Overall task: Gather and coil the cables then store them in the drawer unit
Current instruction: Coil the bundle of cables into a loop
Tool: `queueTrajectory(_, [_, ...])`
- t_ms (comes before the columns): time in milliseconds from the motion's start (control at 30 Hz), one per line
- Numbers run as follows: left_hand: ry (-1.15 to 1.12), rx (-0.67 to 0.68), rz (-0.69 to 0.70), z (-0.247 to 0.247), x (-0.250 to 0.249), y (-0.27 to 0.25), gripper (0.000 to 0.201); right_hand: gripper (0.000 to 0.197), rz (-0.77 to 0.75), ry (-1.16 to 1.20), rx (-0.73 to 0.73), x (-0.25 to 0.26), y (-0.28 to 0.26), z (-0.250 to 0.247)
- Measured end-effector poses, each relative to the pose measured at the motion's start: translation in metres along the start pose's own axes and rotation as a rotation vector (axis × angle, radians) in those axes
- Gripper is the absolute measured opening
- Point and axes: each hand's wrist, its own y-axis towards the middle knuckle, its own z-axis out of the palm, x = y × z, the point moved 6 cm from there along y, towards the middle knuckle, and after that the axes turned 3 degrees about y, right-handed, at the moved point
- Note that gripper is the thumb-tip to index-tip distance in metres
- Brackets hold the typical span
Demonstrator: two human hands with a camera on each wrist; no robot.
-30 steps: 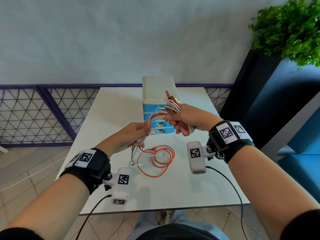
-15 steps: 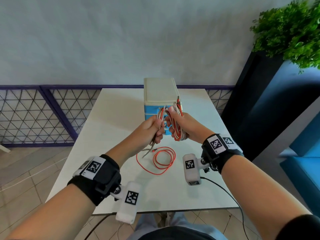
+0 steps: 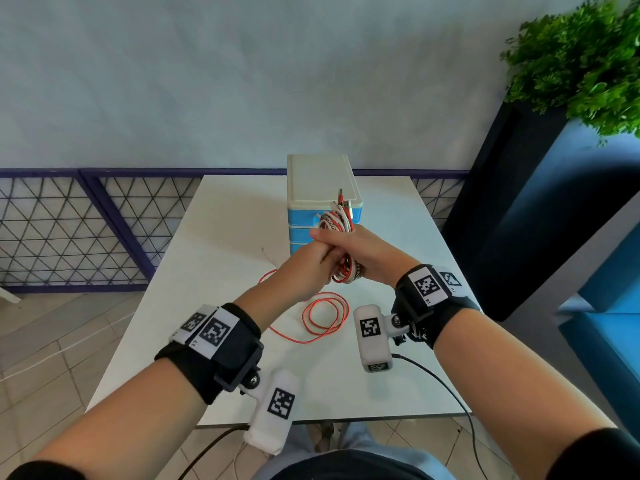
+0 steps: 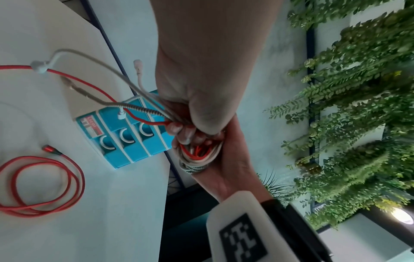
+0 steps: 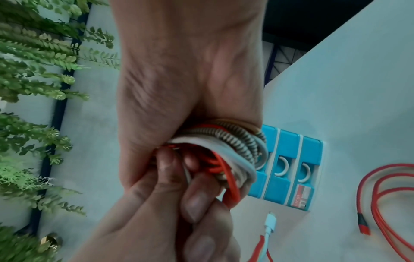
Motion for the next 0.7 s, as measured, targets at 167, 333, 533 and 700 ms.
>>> queueTrajectory(167, [-0.140,0.236,-0.064,0.003,0.013,0.002,0.028,0.025,0.003,-0.149,-0.147,-0.008,0.010,-0.011])
queueTrajectory(333, [-0.322,0.483,-0.093,0.012,0.018,-0.014,0.034,0.022,-0.009,-0.014,-0.251,-0.001,0.015,-0.033])
queueTrajectory(533, [-0.171,0.405,-0.054,0.030,0.024,-0.012,0.040,0.022,-0.015,0.441,-0.065,-0.002,0.016,-0.012])
queueTrajectory(700, [-0.144,0.381,-0.047,0.033,0.035,-0.014,0.052,0.027,-0.004,0.785,-0.126,-0.006,0.013,-0.007])
